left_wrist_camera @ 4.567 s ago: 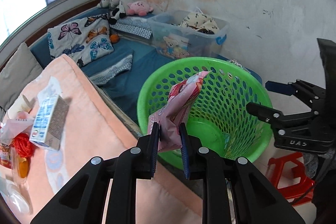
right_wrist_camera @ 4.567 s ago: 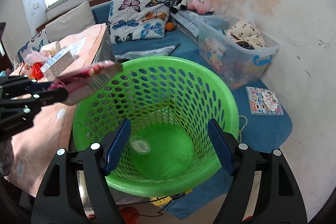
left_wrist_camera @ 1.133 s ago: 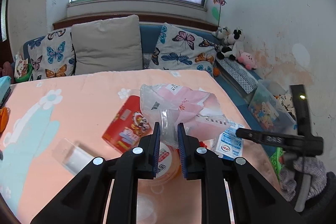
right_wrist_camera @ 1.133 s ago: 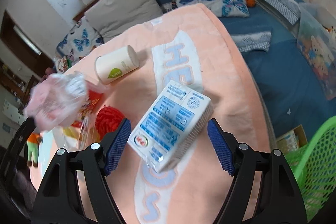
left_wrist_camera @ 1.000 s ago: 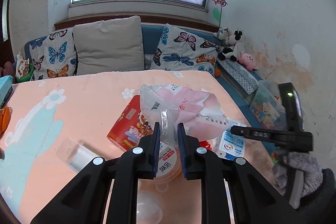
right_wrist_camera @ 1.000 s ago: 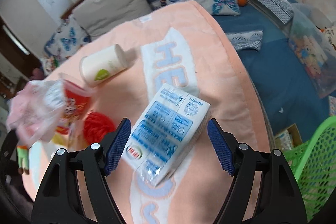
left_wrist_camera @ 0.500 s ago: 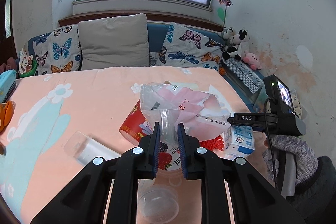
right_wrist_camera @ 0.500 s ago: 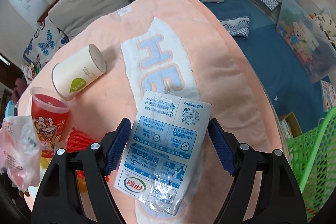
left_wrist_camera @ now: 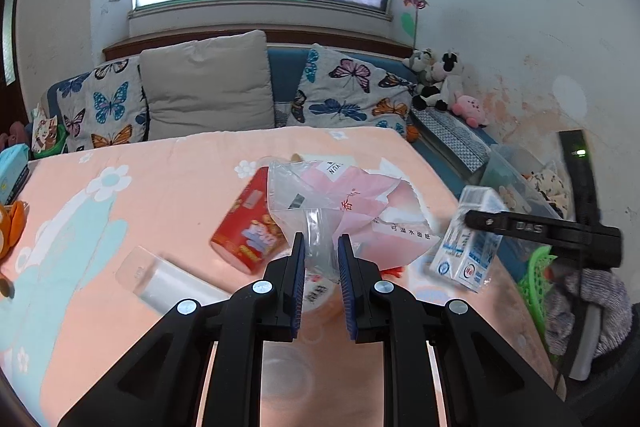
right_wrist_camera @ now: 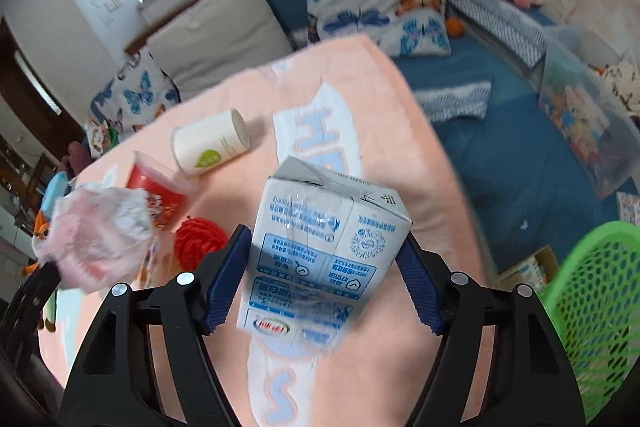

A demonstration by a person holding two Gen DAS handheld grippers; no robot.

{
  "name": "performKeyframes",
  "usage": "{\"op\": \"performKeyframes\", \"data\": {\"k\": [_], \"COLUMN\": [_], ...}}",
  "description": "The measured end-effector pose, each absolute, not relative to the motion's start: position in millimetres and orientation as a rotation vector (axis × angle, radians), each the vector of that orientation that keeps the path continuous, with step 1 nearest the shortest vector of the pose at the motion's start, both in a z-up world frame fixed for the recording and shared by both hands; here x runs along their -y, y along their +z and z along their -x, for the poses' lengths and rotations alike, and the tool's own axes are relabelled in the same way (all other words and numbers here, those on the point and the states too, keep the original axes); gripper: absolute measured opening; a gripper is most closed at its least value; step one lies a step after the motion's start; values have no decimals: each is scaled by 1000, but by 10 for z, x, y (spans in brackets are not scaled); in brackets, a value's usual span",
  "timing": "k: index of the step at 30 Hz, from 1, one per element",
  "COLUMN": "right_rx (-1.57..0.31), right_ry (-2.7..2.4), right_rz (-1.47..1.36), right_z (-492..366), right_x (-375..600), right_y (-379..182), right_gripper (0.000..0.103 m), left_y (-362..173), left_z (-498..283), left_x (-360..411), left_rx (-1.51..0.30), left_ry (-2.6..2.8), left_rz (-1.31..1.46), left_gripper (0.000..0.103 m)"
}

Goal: Collect trash
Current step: 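Drop the milk carton into the basket with right tool while left tool drops the bag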

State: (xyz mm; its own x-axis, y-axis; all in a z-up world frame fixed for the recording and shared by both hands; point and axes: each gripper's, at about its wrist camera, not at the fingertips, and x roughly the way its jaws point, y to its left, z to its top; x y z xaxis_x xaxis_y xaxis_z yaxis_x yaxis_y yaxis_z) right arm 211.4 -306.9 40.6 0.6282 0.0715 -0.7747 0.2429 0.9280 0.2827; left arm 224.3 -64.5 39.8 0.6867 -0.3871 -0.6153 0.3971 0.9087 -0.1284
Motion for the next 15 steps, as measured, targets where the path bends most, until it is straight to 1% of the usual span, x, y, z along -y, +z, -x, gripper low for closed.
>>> {"op": "performKeyframes", "data": {"k": [6,15], "right_rx": [-793,-759], "right_ry": [-108,-181], "right_rz": [-348,-344], "right_z": [-1610,-932], "right_x": [3228,3729], "right_y": [682,793], "right_gripper": [72,72], "left_y": [439,414], "left_z": [-2047,-1732], "left_x": [942,1534], "left_rx": [-679,-688], "left_ry": [-489,-605], "left_rz": [-44,-87], "left_gripper": [16,16]}}
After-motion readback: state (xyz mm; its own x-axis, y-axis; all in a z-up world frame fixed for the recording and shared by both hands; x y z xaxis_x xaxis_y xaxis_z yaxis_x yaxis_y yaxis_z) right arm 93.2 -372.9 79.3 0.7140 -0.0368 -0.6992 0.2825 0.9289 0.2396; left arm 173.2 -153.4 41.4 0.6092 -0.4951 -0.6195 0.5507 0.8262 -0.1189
